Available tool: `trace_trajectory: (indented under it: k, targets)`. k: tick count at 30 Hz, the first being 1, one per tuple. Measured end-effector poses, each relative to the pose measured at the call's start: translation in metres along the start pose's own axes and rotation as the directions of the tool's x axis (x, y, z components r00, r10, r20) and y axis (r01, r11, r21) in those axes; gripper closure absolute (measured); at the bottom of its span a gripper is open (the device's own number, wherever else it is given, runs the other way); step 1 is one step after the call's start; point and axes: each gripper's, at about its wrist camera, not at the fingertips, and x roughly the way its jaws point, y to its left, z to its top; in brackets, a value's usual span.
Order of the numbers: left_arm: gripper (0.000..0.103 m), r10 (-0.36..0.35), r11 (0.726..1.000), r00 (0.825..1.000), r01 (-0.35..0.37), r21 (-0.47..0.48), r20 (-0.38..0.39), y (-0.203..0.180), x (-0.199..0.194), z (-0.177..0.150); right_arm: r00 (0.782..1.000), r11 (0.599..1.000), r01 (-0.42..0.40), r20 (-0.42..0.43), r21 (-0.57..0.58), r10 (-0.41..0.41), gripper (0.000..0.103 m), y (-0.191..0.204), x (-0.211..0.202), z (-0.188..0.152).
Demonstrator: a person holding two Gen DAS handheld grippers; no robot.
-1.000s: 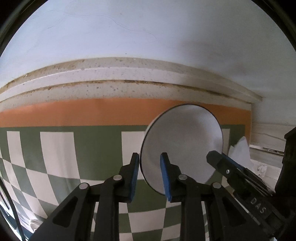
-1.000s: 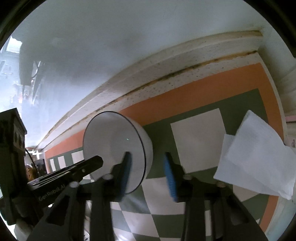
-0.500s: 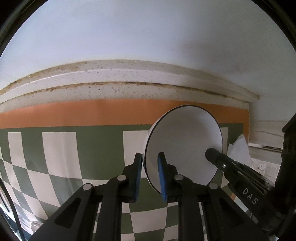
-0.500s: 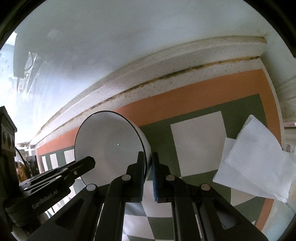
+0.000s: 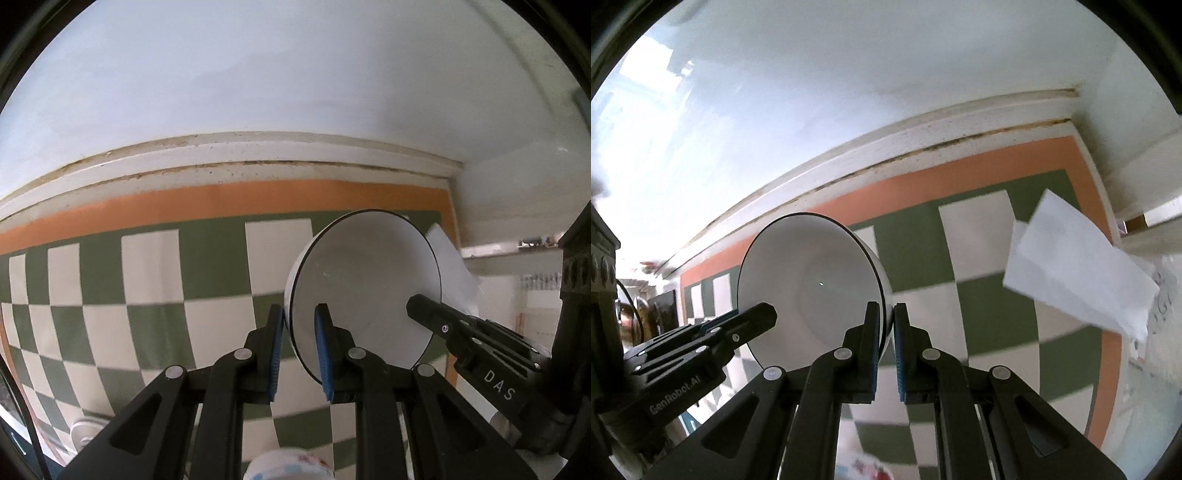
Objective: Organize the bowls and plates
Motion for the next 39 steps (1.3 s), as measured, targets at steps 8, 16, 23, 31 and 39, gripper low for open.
trace_trajectory:
  k: [8,16,23,31,39]
  targets:
    - [0.088,-0.010,0.998,1.000,0.011,0.065,-0.008,0.001,-0.037,-0.067,0.999,1.000,-0.008,0.032,-0.002,0.008,0.094,0.012,-0.048,-0.084]
    - [0.088,-0.049,0.996,0.999,0.050,0.067,-0.011,0.012,-0.057,-0.129,1.000,1.000,-0.020,0.019,0.004,0.020,0.094,0.017,-0.059,-0.161]
    - [0.088,-0.045,0.996,0.998,0.049,0.080,-0.050,0.016,-0.047,-0.170,1.000,0.999,-0.031,-0.005,0.016,0.031,0.093,0.011,-0.058,-0.209]
    - [0.088,-0.008,0.996,0.995,0.017,0.091,-0.098,0.023,-0.025,-0.203,0.998,1.000,-0.020,-0.067,0.015,0.021,0.093,0.003,-0.031,-0.240]
    - [0.088,0.016,0.996,0.993,-0.007,0.083,-0.115,0.032,-0.013,-0.214,0.993,0.999,-0.035,-0.110,0.013,0.036,0.094,0.002,-0.013,-0.254]
